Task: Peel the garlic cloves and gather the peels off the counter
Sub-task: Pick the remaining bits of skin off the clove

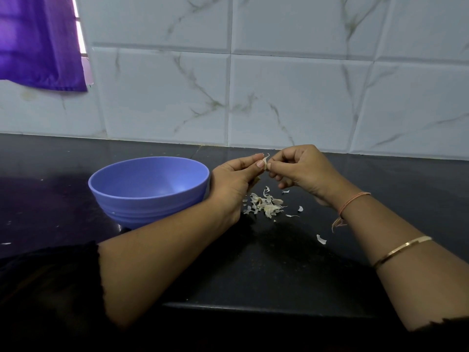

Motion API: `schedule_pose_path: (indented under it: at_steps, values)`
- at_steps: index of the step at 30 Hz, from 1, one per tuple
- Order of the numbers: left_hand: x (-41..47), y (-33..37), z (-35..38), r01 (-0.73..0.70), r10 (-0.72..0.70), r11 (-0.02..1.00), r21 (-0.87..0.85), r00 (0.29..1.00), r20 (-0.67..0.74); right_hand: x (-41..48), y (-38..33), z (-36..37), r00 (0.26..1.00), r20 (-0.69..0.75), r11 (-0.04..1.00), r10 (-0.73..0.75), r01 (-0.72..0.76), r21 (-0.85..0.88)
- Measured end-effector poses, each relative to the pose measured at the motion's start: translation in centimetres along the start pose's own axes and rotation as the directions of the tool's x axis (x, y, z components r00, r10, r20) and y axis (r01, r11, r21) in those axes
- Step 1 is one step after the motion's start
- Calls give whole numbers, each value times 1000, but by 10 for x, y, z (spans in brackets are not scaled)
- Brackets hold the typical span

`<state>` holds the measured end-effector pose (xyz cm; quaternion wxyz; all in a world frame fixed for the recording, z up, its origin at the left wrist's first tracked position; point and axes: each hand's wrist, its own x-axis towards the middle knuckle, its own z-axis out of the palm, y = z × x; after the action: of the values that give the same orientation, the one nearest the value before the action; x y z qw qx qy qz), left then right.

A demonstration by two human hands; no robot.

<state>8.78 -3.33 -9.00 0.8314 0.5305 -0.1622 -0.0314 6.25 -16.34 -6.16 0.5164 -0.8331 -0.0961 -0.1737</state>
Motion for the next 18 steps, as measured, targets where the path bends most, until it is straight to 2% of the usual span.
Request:
schedule_pose_path:
  at_steps: [5,18]
  values:
    - [0,-1,0,-21,21,999,46,1000,6,0,1,0,1000,10,1000,-12,12,-26]
    - [-1,0,2,-14,13,999,36,1000,17,1,3,0,1000,2,1000,-14,14,-12]
